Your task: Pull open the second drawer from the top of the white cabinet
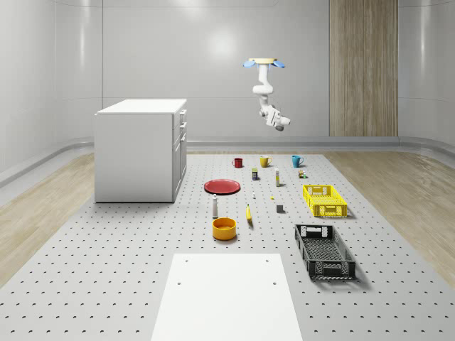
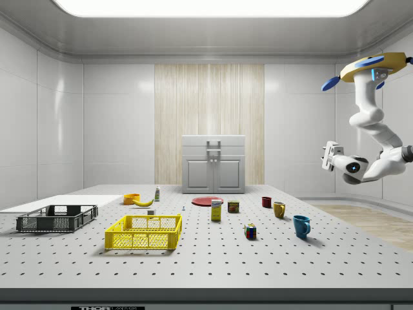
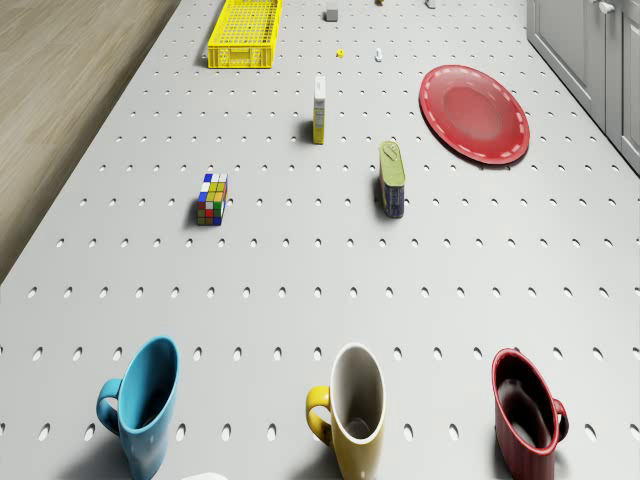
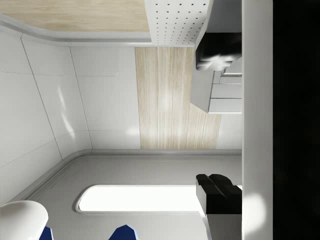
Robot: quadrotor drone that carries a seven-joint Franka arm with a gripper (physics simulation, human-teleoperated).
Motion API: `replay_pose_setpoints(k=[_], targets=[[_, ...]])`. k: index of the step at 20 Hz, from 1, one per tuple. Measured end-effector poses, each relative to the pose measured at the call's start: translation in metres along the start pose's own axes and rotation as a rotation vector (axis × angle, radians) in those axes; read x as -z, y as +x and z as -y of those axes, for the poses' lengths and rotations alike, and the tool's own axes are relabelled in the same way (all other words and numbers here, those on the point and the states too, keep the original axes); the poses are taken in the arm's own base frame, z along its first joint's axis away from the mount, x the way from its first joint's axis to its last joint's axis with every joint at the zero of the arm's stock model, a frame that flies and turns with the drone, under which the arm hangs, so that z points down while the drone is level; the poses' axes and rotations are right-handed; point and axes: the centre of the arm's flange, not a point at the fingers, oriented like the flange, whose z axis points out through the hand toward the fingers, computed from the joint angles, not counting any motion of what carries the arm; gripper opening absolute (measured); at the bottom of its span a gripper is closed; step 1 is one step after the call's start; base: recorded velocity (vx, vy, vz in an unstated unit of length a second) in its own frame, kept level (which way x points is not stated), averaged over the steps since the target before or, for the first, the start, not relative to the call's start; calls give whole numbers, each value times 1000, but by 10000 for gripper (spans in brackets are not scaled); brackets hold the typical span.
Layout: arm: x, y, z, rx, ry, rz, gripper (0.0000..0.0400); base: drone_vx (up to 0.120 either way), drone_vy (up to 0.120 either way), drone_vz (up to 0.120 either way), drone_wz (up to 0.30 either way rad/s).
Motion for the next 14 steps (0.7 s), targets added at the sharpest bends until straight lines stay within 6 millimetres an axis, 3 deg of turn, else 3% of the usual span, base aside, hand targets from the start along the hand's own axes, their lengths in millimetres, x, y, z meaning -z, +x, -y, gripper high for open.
replay_pose_setpoints(k=[5, 13, 14], targets=[[-1, 10, -10, 0, 106, 108, 301, 120, -120, 104, 0], [-2, 15, -15, 0, 162, 164, 300, 120, -120, 0, 0], [-2, 16, -15, 0, 165, 167, 300, 120, 0, 0, 0]])
